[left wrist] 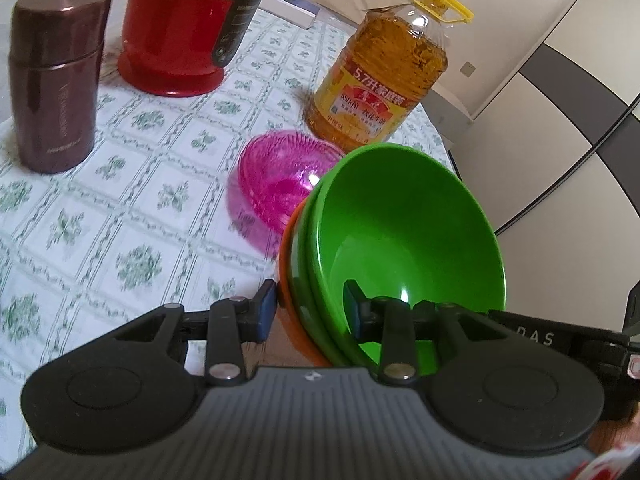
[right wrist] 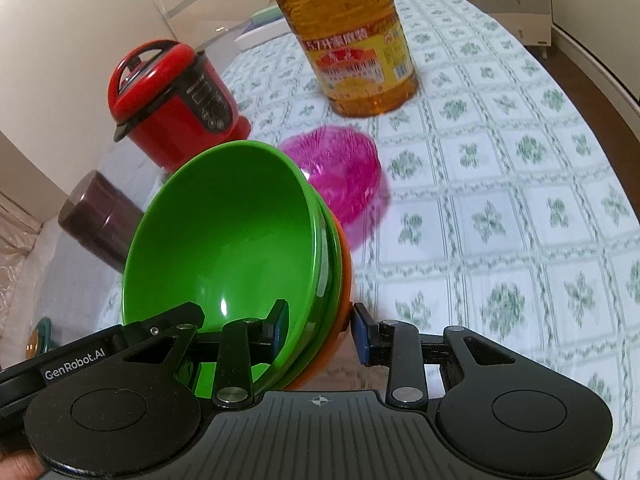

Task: Organize plates and bowls
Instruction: 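Lift the bowl stack and carry it over the pink plate stack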

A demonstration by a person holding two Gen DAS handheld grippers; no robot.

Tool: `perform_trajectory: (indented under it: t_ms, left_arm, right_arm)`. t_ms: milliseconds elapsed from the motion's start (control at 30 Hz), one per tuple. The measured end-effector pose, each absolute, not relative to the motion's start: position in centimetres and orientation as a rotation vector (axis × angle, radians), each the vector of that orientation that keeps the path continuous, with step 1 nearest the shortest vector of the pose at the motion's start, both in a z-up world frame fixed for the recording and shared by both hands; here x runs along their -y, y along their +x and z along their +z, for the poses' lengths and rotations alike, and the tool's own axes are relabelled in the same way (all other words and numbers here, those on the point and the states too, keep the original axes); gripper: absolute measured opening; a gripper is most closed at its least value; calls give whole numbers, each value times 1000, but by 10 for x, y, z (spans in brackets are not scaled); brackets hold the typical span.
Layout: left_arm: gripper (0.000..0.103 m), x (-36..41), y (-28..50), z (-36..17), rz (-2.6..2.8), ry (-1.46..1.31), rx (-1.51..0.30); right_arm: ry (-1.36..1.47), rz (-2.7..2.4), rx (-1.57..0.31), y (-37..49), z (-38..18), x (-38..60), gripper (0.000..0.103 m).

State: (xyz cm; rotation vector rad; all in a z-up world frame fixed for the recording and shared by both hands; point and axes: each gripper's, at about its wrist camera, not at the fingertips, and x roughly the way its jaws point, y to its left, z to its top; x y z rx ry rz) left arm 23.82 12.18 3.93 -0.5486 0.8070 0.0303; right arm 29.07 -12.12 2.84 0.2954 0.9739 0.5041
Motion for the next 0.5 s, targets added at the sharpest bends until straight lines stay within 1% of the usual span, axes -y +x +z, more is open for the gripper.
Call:
perform_trajectory:
  t_ms: [300,500]
  left_arm:
    - [32,-133,290,49,30,-534,-803]
    - [32,-144,326,47,32,-534,-811]
  right_arm:
    - [297,502,-950,340,44,108,34]
    - [317,501,-975,377,42,100,34]
